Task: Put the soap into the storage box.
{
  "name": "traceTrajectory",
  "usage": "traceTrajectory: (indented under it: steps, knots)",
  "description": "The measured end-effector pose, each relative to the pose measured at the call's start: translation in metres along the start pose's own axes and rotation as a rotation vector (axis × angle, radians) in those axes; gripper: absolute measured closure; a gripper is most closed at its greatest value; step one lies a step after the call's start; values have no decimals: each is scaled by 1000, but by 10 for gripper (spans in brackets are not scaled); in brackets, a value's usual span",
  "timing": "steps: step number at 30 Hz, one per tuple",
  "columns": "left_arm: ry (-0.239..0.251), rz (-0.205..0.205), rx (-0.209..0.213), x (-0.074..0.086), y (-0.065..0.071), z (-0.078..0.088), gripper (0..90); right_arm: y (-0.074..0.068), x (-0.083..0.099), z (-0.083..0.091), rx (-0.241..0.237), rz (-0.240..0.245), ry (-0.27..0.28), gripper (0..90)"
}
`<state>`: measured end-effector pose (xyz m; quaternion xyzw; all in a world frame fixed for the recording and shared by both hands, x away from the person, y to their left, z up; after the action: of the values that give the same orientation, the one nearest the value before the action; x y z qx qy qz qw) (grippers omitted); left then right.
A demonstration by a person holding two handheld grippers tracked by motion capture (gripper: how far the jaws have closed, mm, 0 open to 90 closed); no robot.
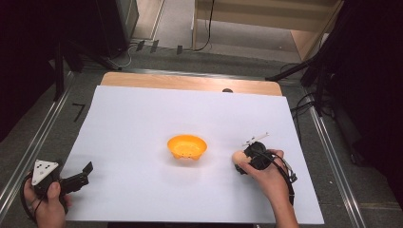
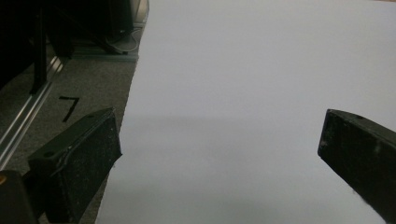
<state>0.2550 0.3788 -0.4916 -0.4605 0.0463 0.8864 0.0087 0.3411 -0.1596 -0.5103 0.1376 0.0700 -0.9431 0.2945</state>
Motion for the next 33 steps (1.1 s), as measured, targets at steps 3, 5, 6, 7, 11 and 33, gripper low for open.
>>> traceTrajectory:
  steps: [3, 5, 6, 7, 11, 33]
  knots:
    - [0, 0, 0, 0, 0, 0, 0, 0, -1, -1, 5, -4, -12, 329]
    - [-2, -1, -1, 0, 0, 0, 0, 0, -1, -1, 4, -2, -19, 329]
    - [-1, -2, -1, 0, 0, 0, 0, 0, -1, -1, -1, -4, -21, 329]
    - [-1, -2, -1, 0, 0, 0, 0, 0, -1, -1, -3, -7, -19, 328]
    - [0, -1, -2, 0, 0, 0, 0, 0, -1, -2, -2, -17, -18, 330]
    - [0, -1, -2, 0, 0, 0, 0, 9, -7, 29, -35, 147, 45, 335]
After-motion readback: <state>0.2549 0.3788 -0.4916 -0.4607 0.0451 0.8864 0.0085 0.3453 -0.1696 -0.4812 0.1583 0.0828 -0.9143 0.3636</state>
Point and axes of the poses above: each handheld gripper's, and its own axes: z roughly backward along the jaws, x roughly out of its underside, y roughly to its right, the point moved 6 cm from there along -z, roughly forward along the jaws, and after that the axes turned 6 degrees about -y, right-handed, at the moved point
